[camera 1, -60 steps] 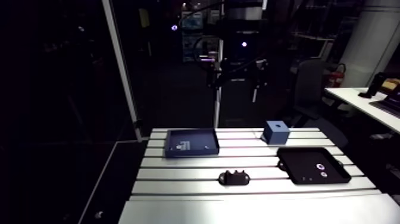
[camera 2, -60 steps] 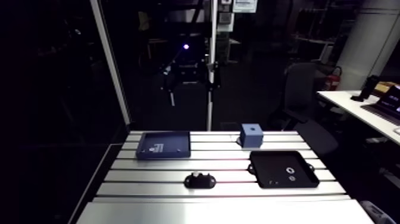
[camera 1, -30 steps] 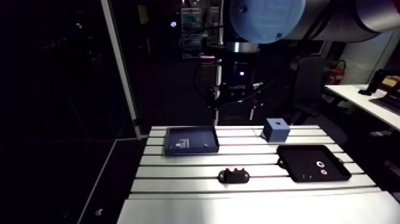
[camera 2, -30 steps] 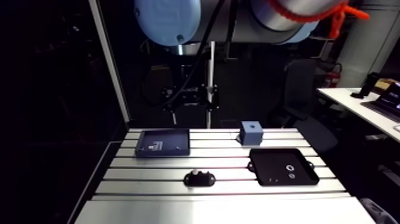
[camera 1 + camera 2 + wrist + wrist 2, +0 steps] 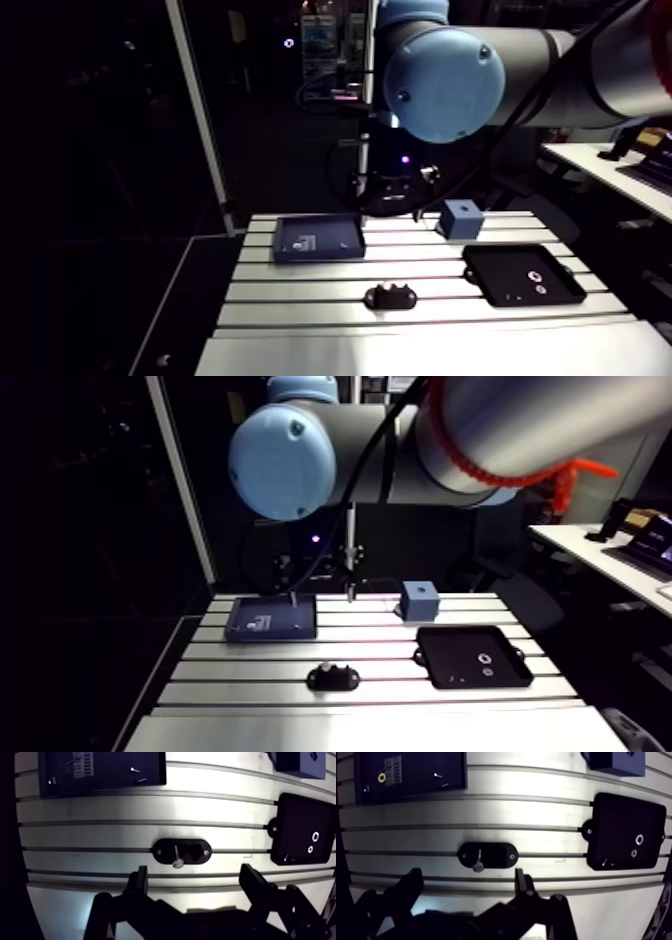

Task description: Pick up the M10 bolt and insert it into the hex recess until seated.

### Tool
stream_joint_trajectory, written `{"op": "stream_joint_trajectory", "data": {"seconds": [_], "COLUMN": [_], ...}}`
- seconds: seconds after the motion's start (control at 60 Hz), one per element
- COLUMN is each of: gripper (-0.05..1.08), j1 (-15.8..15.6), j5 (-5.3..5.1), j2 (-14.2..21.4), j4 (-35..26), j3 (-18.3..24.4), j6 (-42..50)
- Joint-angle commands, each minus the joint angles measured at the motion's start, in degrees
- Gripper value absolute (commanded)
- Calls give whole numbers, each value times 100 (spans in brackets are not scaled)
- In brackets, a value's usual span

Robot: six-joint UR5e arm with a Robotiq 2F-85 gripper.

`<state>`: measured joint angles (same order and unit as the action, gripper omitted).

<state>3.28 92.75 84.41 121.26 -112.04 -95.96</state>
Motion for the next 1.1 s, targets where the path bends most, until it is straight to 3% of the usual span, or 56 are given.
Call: {"op": "stream_joint_trajectory", "data": {"seconds": [0.017,0.183,0.517,0.817,1.1], "gripper": [1,1,1,3,8], "j1": [50,91,94,94,85], "j5": [-14,-42,-51,-77,-68], "j2": [-7,-52,-154,-357,-377], "j4": [596,1094,1142,1778,1912], "j3": [-375,-677,-881,-1199,-1338], "j6": [-145,-294,-331,-349,-349]}}
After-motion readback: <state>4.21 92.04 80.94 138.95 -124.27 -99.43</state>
